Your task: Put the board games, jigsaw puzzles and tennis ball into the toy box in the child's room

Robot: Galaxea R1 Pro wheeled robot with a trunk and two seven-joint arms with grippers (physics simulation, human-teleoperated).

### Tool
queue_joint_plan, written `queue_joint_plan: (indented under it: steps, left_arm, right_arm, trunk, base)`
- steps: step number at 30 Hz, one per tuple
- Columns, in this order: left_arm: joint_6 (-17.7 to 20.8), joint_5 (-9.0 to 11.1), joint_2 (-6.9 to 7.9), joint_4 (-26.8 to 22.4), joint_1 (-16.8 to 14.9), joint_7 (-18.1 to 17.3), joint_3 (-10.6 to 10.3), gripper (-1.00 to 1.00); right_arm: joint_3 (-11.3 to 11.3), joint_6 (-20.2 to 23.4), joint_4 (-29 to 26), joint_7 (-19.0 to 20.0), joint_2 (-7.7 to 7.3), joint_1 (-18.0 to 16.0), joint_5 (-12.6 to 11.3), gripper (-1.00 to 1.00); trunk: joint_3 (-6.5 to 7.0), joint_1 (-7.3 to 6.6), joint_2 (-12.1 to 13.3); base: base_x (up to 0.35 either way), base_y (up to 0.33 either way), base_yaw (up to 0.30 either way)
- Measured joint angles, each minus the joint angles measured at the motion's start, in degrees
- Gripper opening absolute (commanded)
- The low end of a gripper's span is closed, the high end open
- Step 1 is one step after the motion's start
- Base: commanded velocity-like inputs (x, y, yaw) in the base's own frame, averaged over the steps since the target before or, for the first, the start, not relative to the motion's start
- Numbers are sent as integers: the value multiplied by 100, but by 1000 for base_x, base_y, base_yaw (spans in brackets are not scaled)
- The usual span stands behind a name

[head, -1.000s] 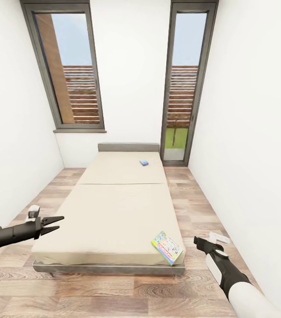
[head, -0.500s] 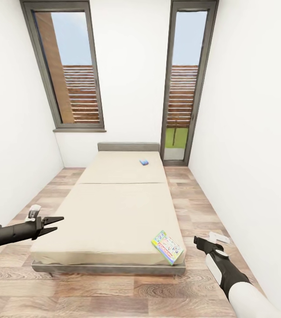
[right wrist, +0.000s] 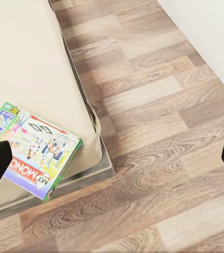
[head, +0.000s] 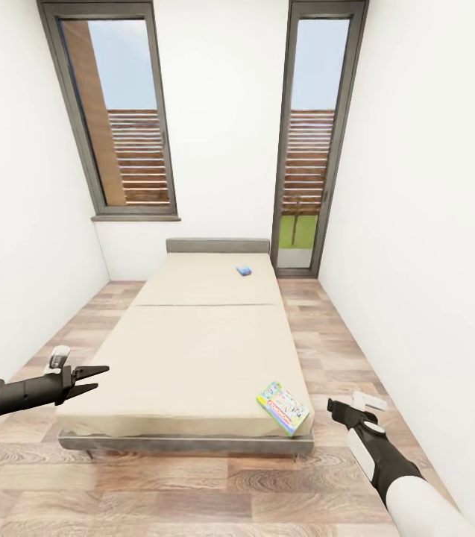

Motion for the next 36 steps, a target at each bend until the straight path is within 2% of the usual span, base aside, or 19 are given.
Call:
queue_joint_plan:
  steps: [27,33,36]
  left_arm:
    - [-9,13,-9,0,0,0,-9,100]
    - [-9,15,-9,0,0,0,-9,100]
    - [-9,15,-9,0,0,0,-9,100]
  right_arm:
    - [5,11,-3,-32,15,0,-10,100]
    - [-104,31,5,-49,23,0,-40,100]
    - [-256,22,2,-50,50,0,-197,100]
  trunk:
    - [-486,593,-1084]
    - [-594,725,-1325]
    - [-648,790,-1446]
  base:
    - [-6,1,0]
    - [0,0,0]
    - [0,0,0]
